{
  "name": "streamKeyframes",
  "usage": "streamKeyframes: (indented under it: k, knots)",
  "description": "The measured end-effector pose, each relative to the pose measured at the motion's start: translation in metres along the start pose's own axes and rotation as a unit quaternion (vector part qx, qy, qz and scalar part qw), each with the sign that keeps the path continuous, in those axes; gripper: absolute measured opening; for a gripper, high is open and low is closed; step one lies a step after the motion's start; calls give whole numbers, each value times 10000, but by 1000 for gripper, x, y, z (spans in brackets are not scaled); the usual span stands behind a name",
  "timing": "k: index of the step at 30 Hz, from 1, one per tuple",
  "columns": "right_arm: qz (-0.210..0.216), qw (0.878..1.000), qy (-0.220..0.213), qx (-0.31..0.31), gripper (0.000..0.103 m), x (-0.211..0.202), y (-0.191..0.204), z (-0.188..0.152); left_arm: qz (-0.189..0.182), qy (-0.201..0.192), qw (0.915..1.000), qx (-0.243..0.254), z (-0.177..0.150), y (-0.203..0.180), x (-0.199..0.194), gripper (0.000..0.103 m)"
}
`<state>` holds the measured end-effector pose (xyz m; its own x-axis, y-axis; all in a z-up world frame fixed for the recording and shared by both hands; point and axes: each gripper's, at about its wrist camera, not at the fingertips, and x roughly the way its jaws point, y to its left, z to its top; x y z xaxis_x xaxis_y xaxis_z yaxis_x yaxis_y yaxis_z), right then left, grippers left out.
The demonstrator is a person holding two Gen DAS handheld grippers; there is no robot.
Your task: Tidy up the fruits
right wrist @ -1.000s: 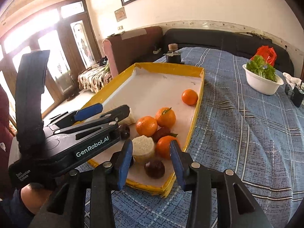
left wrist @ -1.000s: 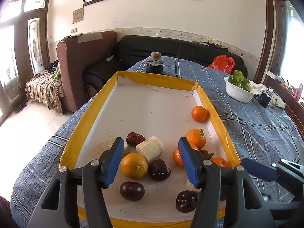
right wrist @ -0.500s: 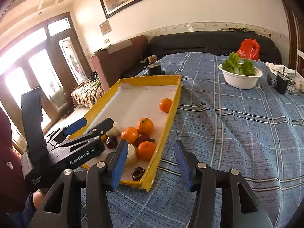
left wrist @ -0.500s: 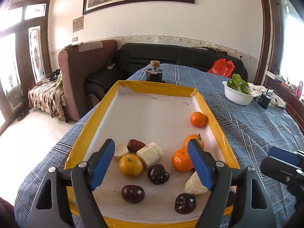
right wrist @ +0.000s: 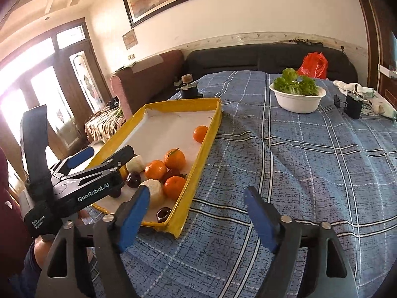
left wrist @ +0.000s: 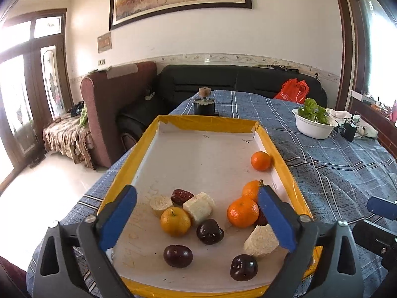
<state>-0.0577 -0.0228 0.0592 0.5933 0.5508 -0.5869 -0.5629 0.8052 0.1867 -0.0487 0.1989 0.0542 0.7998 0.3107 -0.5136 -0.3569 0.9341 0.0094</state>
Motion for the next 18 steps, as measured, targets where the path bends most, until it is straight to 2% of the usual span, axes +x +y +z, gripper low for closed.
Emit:
streamKeyframes:
  k: [2,5,9,12,15,18]
  knots:
    - [-87,9999,-18,-57,90,1,0,0,98,33,9999,76,0,-3,1,103]
    - [-174,9998,-13,-110,90,1,1,-2,448,108,9988,191,1,-6,3,103]
    - [-246,9996,-18,-117,90,2,0,-2,370,126,9992,108,1,-3,2,103]
    - [-278,9996,6,-101,90,3,-1,-3,446,162,9988,110,2,-2,3,103]
    - [-300,9995,27,-123,90,3,-1,-3,303,132,9993,164,2,-4,0,103]
    - [-344,9992,20,-182,90,4,1,-4,405,37,9989,216,2,-6,-4,103]
